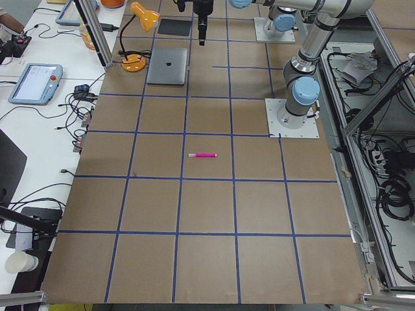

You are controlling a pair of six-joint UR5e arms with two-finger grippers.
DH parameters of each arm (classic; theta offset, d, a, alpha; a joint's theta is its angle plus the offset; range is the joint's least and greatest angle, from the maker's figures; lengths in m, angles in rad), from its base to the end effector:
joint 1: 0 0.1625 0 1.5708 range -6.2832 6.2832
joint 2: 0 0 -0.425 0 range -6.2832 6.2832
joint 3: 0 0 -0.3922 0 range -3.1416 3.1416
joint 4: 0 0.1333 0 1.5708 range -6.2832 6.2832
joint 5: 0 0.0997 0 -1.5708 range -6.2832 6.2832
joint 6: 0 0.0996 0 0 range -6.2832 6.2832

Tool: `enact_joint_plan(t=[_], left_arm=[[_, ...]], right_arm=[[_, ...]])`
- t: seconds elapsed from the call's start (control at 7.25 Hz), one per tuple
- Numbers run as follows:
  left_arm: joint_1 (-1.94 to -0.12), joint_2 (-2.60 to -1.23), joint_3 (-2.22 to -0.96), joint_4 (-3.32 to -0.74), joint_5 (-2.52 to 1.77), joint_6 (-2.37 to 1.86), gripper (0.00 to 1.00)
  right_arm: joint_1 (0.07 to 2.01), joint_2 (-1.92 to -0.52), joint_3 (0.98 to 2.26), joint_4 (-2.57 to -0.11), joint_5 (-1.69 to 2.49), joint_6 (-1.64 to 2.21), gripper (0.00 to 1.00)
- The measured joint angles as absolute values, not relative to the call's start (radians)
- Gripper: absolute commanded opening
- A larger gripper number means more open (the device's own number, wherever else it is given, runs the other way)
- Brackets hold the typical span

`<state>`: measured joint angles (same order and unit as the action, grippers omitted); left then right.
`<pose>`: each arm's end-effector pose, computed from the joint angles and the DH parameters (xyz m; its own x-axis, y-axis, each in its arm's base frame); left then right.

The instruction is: Place pen and mouse around notebook

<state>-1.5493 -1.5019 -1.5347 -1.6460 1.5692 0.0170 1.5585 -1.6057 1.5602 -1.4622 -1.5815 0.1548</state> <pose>-0.1235 -0.4662 0.5310 -1.0000 -0.0045 0.0011 -0.0045 0.9995 -0.0298 0.1264 -0.4718 0.4994 -0.9860 0.1653 0.0203 0.1663 0.9842 0.0607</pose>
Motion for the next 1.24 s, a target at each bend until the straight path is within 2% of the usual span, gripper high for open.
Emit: enact_joint_plan(t=[0.55,0.83,0.97,1.24], left_arm=[[-1.549,-1.508,-1.532,-1.645,1.57,0.018,1.0],[-1.536,-1.505,-1.535,-1.629,1.576,0.053,1.0],[-1.498,-1.503,-1.543,-1.617,1.579,0.123,1.0],[-1.312,-1.515,-1.596,-1.591,1.574,0.34,1.0]], right_arm=[[1.526,-1.603,1.559,-1.48,-1.595,0.15,1.0],[1.423,-1.599,1.568,-1.486,-1.595,0.085,1.0],[1.353,-1.597,1.58,-1.495,-1.593,0.004,1.0],[1.232,-1.584,1.643,-1.596,-1.596,-0.183,1.0]])
